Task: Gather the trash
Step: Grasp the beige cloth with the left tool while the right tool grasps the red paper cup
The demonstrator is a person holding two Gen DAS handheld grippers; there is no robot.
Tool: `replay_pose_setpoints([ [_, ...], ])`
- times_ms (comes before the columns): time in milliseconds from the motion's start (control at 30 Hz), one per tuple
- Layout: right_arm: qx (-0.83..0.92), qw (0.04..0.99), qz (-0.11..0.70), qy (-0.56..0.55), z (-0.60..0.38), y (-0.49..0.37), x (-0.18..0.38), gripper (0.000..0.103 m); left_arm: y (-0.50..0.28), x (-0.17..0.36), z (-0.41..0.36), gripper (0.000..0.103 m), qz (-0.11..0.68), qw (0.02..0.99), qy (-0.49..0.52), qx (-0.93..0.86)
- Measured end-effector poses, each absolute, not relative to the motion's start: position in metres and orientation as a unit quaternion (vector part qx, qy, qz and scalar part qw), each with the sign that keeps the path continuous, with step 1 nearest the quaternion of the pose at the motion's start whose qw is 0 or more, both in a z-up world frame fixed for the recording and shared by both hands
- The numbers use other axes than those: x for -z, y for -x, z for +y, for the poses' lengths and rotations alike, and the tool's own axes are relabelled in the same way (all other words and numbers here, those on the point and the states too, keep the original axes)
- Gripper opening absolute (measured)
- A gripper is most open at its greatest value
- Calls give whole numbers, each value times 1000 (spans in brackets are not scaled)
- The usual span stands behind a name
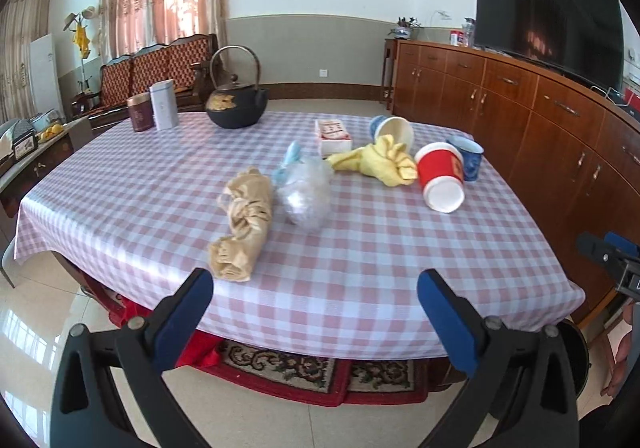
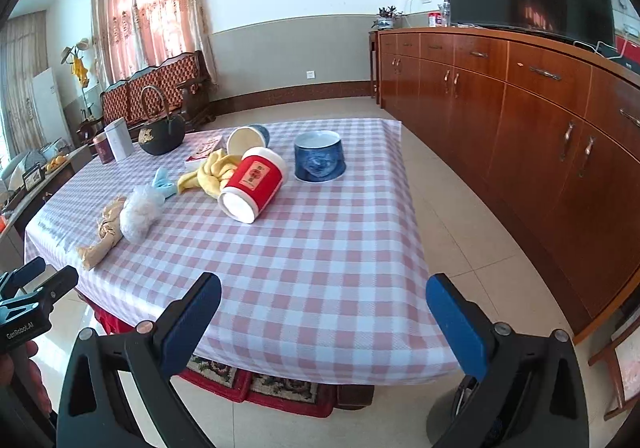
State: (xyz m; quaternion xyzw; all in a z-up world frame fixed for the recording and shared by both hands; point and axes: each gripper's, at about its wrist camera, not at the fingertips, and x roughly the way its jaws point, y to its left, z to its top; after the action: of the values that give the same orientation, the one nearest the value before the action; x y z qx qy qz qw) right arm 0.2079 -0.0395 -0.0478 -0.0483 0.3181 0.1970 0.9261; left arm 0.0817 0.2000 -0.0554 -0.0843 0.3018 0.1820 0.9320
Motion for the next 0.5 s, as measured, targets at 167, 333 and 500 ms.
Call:
replay_pose_setpoints([
  [167, -221, 919, 319, 70, 9, -218, 54, 103, -83, 66, 236, 100, 302, 925, 94, -209],
  [333, -234, 914, 322, 83, 51, -232, 59, 103, -95, 78, 266, 91, 312, 919, 101, -218],
  [500, -235, 910, 332, 86, 80, -251, 68, 103, -110, 86, 281, 91, 317, 918, 109, -213],
])
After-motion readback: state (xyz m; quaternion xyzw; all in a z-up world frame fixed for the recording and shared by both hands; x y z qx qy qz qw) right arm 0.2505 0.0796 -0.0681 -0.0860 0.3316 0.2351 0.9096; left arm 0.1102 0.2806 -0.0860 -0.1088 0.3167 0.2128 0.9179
